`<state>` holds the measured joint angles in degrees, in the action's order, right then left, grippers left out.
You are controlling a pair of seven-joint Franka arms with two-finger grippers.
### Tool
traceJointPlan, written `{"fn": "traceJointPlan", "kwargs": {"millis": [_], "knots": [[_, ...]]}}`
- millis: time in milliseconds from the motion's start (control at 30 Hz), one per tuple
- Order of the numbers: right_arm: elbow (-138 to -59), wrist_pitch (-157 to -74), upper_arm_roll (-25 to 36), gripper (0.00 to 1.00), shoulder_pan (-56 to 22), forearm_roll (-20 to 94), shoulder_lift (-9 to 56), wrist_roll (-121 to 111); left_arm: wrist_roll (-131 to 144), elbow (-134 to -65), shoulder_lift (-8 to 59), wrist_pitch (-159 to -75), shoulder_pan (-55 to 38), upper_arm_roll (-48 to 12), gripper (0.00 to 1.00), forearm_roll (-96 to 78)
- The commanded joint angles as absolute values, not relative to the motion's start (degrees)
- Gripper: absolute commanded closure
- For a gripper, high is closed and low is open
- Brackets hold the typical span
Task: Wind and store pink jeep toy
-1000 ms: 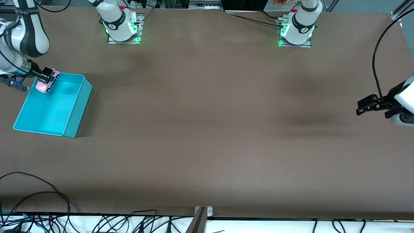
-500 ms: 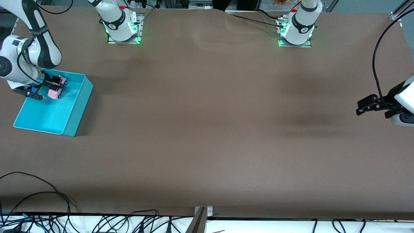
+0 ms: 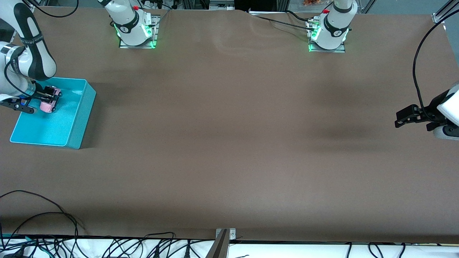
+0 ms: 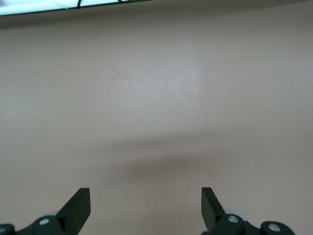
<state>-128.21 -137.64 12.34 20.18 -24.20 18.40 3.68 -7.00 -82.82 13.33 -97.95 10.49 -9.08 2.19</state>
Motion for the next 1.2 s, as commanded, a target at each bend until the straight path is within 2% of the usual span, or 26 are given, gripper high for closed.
{"fn": "traceJointPlan", "kwargs": {"millis": [0,400,567,700,767,833,867,933,1167], "knots": [[-127.2,-138.2,12.2,1.0,20.5,-25.1,19.4,4.1,-7.7,-84.0,12.2,-97.8,10.9,-9.1,0.0,1.6],[-127.3,-138.7,9.2,0.99,20.5,-24.8,19.5,9.5,-7.7,-84.0,12.2,-97.8,10.9,-9.1,0.0,1.6],[-127.3,-138.6,7.9,0.88,20.4,-24.7,19.8,11.4,-7.7,-84.0,12.2,-97.8,10.9,-9.1,0.0,1.6],[-127.2,-138.7,7.2,0.72,20.5,-24.7,20.0,13.9,-7.7,-84.0,12.2,-97.8,10.9,-9.1,0.0,1.6],[-127.2,-138.8,6.8,0.53,20.5,-24.7,20.0,15.8,-7.7,-84.0,12.2,-97.8,10.9,-9.1,0.0,1.6],[-127.3,-138.8,6.7,0.28,20.4,-24.8,19.8,17.0,-7.7,-84.0,12.1,-97.8,10.9,-9.1,0.0,1.6],[-127.3,-138.7,6.6,0.22,20.4,-24.8,19.7,17.3,-7.7,-84.0,12.1,-97.8,10.9,-9.1,0.0,1.6],[-127.3,-138.7,6.1,0.0,20.4,-24.8,19.5,17.3,-7.7,-83.5,12.2,-97.8,10.9,-9.1,0.0,1.6],[-127.3,-138.0,4.8,0.0,20.3,-24.8,19.2,17.3,-7.7,-83.7,11.8,-97.7,10.9,-9.1,0.0,1.6]]}}
